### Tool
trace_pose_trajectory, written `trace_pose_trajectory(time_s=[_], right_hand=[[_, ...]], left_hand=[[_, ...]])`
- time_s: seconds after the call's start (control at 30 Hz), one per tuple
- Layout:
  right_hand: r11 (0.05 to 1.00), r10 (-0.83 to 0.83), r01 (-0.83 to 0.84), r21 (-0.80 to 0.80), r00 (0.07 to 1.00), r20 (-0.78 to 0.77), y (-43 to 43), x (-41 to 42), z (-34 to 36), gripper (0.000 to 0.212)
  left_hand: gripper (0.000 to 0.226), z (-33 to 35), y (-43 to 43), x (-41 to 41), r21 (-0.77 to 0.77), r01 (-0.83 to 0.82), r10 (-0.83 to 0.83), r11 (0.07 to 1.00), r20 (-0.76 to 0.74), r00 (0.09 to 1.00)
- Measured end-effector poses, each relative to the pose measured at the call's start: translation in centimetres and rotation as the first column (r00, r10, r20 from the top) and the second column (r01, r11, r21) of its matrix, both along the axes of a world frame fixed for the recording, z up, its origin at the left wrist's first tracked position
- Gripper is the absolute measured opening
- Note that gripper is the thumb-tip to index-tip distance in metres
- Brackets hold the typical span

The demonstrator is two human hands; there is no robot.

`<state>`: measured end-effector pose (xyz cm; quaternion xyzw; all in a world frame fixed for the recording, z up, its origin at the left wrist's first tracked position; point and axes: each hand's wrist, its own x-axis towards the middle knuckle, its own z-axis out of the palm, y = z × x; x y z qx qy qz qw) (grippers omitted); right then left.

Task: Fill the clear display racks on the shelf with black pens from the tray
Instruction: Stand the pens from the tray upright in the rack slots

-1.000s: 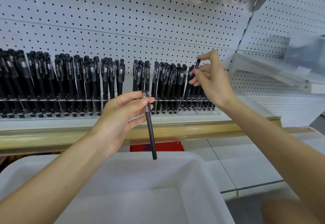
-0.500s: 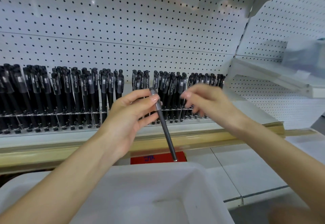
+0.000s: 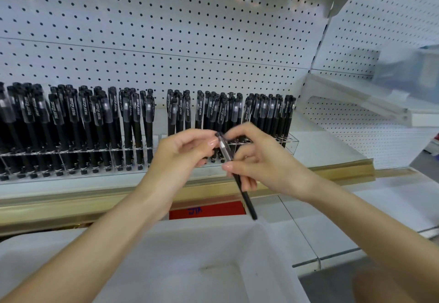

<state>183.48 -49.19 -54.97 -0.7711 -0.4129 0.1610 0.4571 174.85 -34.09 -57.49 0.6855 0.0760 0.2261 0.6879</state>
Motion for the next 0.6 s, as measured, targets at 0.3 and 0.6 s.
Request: trace_pose_trajectory(time_s=[0.3,0.6], right_hand=[[0.950,-0.283,0.250,0.187,0.942,0.180,-1.9,4.9,3.5,0.044],[0.856,-0.447,0.337,0.392,0.864,0.233,-0.8,8.1,4.0,0.031]], left_hand=[[0.052,-2.3,1.4,-0.8,0.982,-0.104,0.154,0.159,0.079,0.985],[0.075,-3.4,2.4,0.0,0.986,0.019,0.160,0.167,-0.046,0.986]])
